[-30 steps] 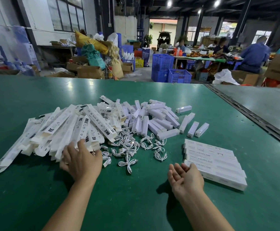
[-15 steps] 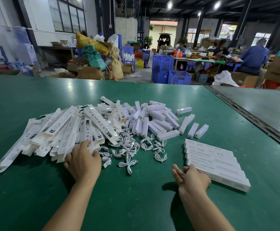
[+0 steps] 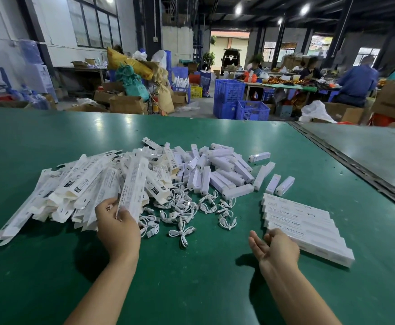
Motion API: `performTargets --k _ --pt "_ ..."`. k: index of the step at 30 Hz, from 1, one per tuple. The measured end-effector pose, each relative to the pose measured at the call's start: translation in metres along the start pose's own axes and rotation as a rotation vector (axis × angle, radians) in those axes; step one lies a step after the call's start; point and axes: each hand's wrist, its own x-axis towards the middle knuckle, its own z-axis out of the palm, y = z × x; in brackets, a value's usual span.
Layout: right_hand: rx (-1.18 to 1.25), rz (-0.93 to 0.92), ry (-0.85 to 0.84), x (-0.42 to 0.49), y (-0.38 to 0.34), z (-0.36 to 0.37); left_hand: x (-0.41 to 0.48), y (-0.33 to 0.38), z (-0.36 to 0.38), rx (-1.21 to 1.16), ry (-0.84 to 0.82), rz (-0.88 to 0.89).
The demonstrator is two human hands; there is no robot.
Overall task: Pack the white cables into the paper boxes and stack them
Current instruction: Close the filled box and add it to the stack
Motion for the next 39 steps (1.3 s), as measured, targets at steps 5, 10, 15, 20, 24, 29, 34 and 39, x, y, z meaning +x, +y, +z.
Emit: performTargets --k 5,10,15,20,24,29,34,39 --pt "-0.101 -0.060 -0.115 -0.012 0.009 0.006 -0.012 0.004 0.006 -0.276 -0.189 -0.206" --pt "-0.376 -0.253 -0.370 -0.024 0.027 0.012 -0.038 0.008 0.013 -0.521 -0.502 -0.405" --pt "-0.656 -0.512 -0.647 -0.031 0.046 0.011 -0.060 0.013 0.016 -0.492 -0.703 -0.386" --pt "-0.723 -0.655 -0.679 -0.036 0.049 0.010 -0.073 0.015 0.014 -0.473 -0.787 -0.371" --pt "-0.697 -0.618 -0.661 -0.037 0.046 0.011 -0.077 0.014 0.012 -0.449 -0.860 -0.348" --pt "-0.638 -0.581 -0.681 -0.033 0.044 0.010 -0.073 0.017 0.012 -0.566 -0.934 -0.442" --pt "-0.577 -0.507 -0.793 -0.032 0.044 0.011 -0.066 0.012 0.013 -0.645 -0.951 -0.512" --pt "-0.401 -0.199 -0.841 -0.030 0.043 0.012 -0.049 0.012 0.008 -0.764 -0.952 -0.559"
